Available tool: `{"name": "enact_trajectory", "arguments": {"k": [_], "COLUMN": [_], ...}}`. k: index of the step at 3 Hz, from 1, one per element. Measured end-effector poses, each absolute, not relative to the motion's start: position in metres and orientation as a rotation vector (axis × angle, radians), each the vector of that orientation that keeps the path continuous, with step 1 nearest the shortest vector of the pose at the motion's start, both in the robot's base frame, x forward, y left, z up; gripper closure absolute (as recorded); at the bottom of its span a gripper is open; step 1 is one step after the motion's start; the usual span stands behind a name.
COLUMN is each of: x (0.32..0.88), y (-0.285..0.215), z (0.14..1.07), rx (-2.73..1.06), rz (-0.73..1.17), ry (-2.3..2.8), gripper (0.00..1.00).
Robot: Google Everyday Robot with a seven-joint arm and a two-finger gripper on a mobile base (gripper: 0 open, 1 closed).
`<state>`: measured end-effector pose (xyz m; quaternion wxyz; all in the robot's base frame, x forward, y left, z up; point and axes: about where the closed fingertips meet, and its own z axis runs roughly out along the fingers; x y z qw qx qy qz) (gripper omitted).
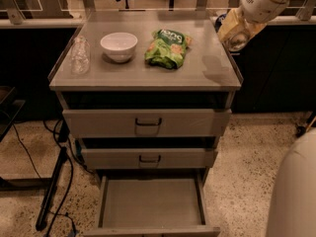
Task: Place pepsi can into bottom drawer
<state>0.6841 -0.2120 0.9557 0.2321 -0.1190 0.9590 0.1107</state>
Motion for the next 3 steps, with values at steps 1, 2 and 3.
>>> {"name": "enact_trajectory", "arguments": {"k": [1,2,3], "x": [0.649,0.646,0.619], "y": [-0.196,-0.195,-0.192], "z": [0.955,0.953,0.957], "rx": [-0.404,-0.414,-0.405], "rz": [0.399,0.389,0.372], "ry": [2.642,2.646,2.647], "gripper": [1.00,1.00,1.00]}}
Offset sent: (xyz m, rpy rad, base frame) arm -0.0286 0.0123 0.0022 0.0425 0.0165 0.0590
